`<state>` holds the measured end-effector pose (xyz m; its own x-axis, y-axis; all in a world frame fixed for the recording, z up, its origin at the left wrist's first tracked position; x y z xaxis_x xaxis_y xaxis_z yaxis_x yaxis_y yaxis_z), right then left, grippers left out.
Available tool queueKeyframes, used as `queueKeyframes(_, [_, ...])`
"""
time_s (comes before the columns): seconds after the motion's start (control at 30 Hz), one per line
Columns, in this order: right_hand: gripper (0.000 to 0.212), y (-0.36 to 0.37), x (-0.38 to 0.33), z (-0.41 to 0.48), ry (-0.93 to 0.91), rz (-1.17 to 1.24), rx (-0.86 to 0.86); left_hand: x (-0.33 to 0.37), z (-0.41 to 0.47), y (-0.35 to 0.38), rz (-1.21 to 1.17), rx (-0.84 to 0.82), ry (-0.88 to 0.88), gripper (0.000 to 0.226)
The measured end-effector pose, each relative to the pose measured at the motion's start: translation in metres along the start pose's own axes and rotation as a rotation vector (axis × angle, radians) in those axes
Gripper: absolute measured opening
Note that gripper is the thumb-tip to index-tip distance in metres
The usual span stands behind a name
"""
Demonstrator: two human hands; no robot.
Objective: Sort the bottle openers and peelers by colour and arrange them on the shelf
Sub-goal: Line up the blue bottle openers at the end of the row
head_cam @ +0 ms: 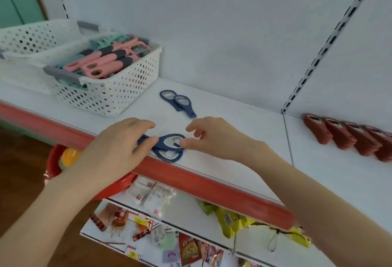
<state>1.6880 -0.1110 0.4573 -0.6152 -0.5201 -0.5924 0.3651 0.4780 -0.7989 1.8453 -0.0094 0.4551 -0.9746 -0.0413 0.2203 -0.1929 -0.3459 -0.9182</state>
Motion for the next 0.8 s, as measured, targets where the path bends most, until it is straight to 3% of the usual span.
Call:
queueKeyframes(0.17, [0.044, 0.017, -0.014, 0.018, 0.099, -0.094, -0.045, -0.029, 0.013, 0.004, -0.059, -0.034, 0.086, 0.042])
queueKeyframes(0.27, [0.03, 0.015, -0.012, 0.019, 0.195, 0.129, 0.021, -0.035, 0.024, 0.007, -0.12, -0.059, 0.141, 0.044])
queueKeyframes(0.4, [0.011, 0.005, -0.021, 0.013, 0.124, 0.405, 0.275, -0.029, 0.04, 0.007, -0.307, -0.157, 0.18, 0.054])
queueKeyframes(0.57, [0.01, 0.004, -0.032, 0.009, 0.078, 0.66, 0.384, -0.023, 0.055, 0.01, -0.427, -0.199, 0.282, 0.013])
queueKeyframes(0.63, [0.005, 0.006, -0.027, 0.008, 0.15, 0.502, 0.43, -0.03, 0.057, 0.011, -0.428, -0.156, 0.251, 0.014])
queueKeyframes(0.67, [0.015, 0.009, -0.025, 0.007, 0.205, 0.379, 0.4, -0.034, 0.058, 0.011, -0.428, -0.12, 0.224, 0.014])
queueKeyframes(0.8, [0.05, 0.027, -0.029, 0.009, 0.319, -0.004, 0.067, -0.039, 0.061, 0.01, -0.529, -0.065, 0.108, 0.009])
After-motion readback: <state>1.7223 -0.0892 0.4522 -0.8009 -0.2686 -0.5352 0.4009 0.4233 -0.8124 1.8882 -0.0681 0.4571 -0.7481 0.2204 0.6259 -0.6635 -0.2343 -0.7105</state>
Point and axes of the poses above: each hand's wrist, its own z-axis towards the middle knuckle, its own y-axis out of the palm, x = y × z, the point moved 3 cm from there along z, towards the middle knuckle, and after that the axes turned 11 degrees about z, right-handed, at the moved point
